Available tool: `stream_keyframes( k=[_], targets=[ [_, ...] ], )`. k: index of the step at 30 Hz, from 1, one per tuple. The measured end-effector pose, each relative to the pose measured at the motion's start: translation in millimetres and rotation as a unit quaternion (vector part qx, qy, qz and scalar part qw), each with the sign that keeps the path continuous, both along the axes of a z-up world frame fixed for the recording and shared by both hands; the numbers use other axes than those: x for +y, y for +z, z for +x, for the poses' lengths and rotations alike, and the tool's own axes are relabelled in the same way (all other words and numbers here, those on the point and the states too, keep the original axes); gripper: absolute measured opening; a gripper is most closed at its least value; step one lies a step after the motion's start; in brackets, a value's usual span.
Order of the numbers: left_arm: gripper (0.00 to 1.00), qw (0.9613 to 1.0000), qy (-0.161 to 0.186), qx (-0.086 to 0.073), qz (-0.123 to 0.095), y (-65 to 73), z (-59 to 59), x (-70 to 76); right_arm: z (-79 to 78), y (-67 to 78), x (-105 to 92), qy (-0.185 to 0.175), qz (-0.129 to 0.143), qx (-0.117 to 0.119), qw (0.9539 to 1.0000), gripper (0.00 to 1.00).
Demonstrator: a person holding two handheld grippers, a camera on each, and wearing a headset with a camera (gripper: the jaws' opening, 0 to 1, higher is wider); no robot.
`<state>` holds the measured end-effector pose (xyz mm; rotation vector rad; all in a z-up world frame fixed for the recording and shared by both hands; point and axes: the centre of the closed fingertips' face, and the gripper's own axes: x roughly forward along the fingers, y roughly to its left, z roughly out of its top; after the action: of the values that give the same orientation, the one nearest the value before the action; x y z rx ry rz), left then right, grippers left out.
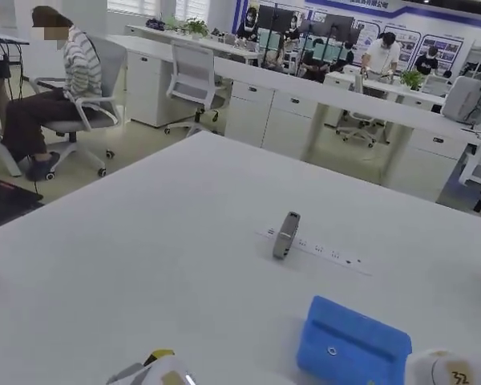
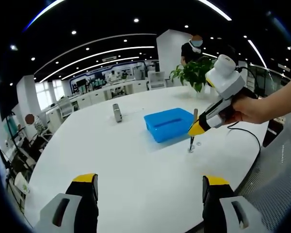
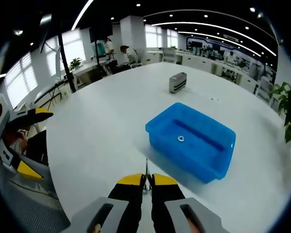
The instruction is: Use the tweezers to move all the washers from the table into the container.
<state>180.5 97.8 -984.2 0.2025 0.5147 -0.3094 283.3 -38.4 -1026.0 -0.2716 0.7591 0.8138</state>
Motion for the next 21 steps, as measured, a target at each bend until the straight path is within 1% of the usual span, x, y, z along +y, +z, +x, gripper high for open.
stream_keyframes(
  k=[2,4,13,21],
  targets=[
    [0.91,1.0000,0.001,-0.003,-0.003,1.3,0.3,0.3,0.5,4.1,0.1,0.003,0.001,-0.003,1.0000,0.01],
    [0.91,1.0000,0.001,-0.002,-0.004,1.1,0.2,0.3,2.6,7.8,-0.9,0.002,0.003,-0.007,1.0000,0.01],
    [0.91,1.0000,-0.001,0.001,0.002,-0.7,-0.2,-0.3,7.4,25.6,-0.5,-0.002,0.018,-0.016,0.9997,0.01],
    [0.90,1.0000,-0.001,0.003,0.004,-1.3,-0.5,-0.1,11.3,34.7,0.0,0.000,0.024,-0.021,0.9995,0.01]
  ],
)
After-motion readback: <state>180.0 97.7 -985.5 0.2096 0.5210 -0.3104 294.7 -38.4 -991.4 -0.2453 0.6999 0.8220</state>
